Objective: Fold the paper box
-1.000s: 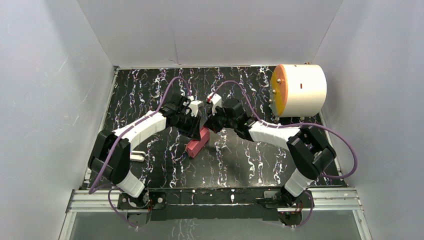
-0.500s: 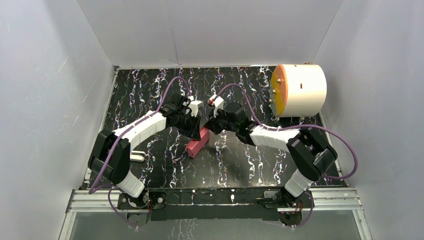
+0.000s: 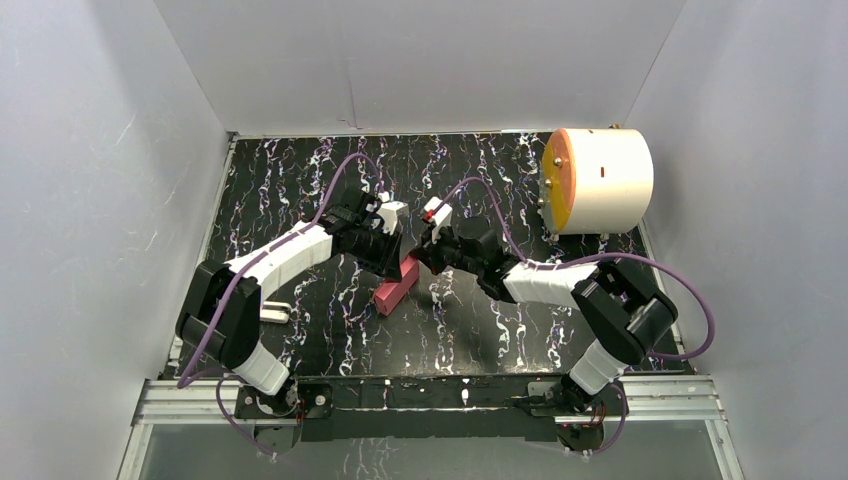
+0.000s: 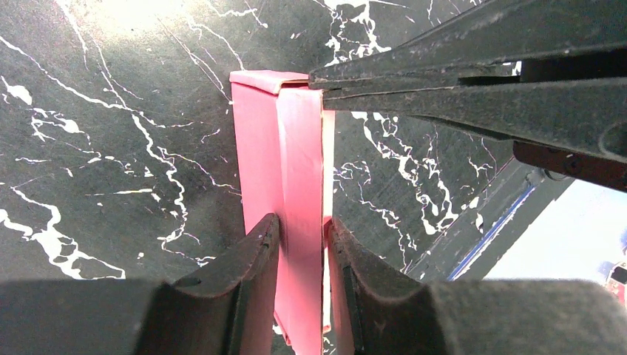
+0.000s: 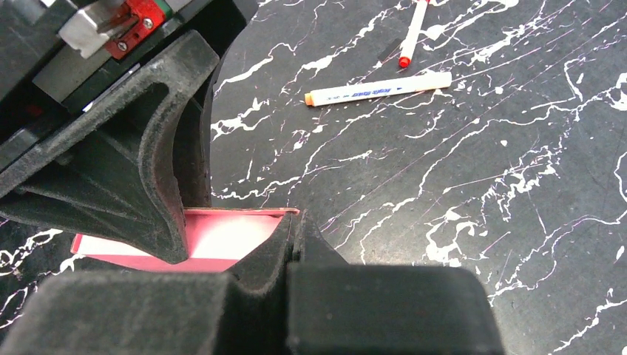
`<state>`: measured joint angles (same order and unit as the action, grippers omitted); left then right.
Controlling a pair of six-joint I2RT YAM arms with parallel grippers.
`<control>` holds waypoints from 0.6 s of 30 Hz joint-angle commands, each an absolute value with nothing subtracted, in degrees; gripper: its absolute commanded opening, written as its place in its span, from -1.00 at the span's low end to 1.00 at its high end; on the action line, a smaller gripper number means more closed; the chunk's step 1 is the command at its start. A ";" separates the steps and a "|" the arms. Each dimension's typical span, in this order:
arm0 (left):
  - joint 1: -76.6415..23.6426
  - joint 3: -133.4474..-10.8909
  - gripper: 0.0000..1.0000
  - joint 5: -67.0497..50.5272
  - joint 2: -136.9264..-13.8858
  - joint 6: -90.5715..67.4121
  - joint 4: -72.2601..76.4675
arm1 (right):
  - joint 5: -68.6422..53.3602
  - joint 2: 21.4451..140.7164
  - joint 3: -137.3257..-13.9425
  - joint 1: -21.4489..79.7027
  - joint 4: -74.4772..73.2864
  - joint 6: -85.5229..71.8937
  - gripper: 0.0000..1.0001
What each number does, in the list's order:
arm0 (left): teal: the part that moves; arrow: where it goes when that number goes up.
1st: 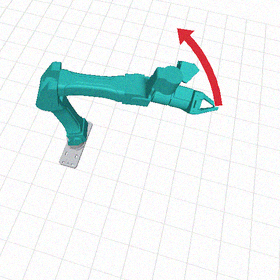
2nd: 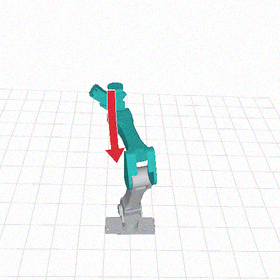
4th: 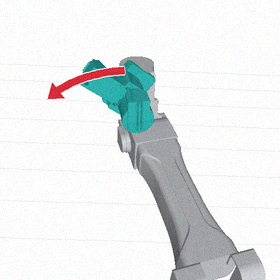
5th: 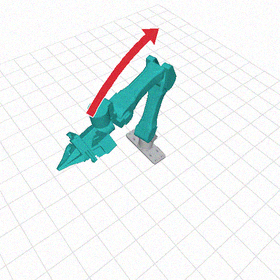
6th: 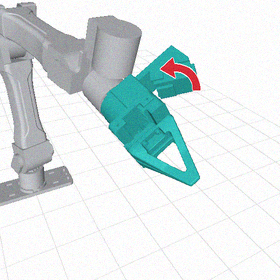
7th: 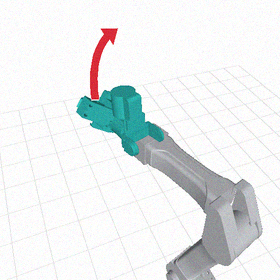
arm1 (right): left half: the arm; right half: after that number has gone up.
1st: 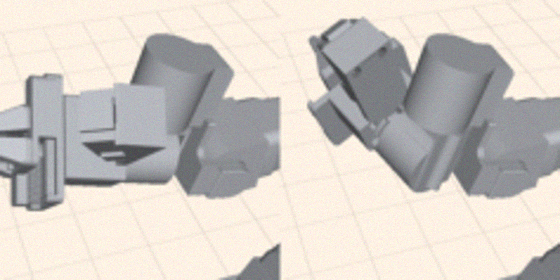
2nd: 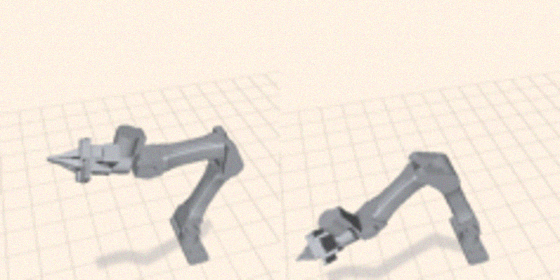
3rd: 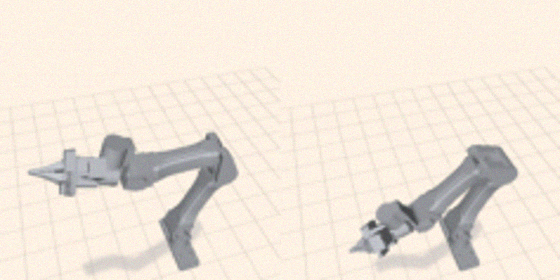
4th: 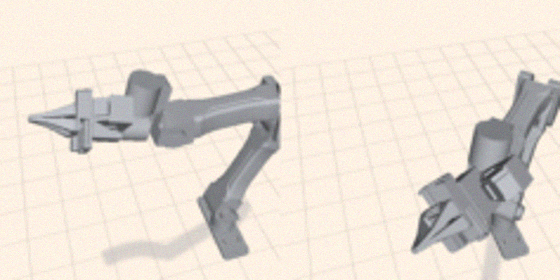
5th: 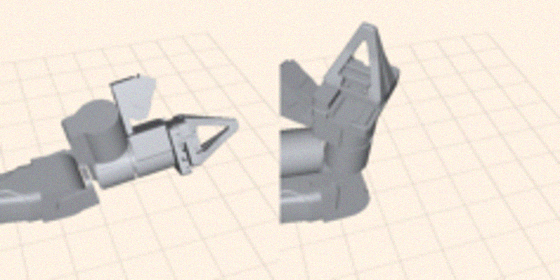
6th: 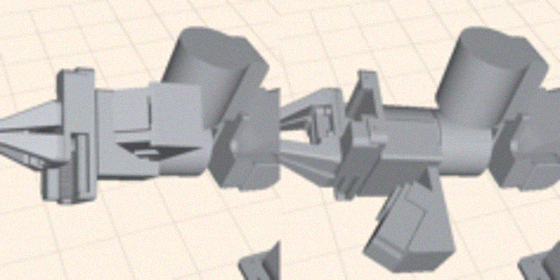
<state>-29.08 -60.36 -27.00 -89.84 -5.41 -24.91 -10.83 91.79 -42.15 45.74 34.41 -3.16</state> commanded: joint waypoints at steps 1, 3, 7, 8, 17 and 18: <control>-28.92 -59.84 -0.95 -27.98 -87.89 -3.17 -23.29 | -12.02 93.31 -39.03 46.82 29.65 -0.28 -1.00; -28.92 -59.75 -0.95 -28.26 -87.97 -2.50 -23.39 | -12.25 93.35 -39.23 46.85 29.51 1.39 -1.00; -29.00 -59.88 -0.95 -28.48 -88.38 -1.77 -23.97 | -11.88 92.16 -40.72 46.85 27.33 4.24 -1.00; -29.00 -59.98 -0.94 -28.28 -88.53 -1.61 -24.18 | -11.87 91.85 -40.96 46.85 26.82 4.84 -1.00; -29.00 -60.28 -0.95 -27.99 -89.10 -1.34 -25.05 | -12.14 91.77 -41.41 46.82 26.03 7.18 -1.00; -29.00 -60.37 -0.94 -28.11 -89.16 -1.51 -24.98 | -12.27 91.82 -41.41 46.84 26.05 7.04 -1.00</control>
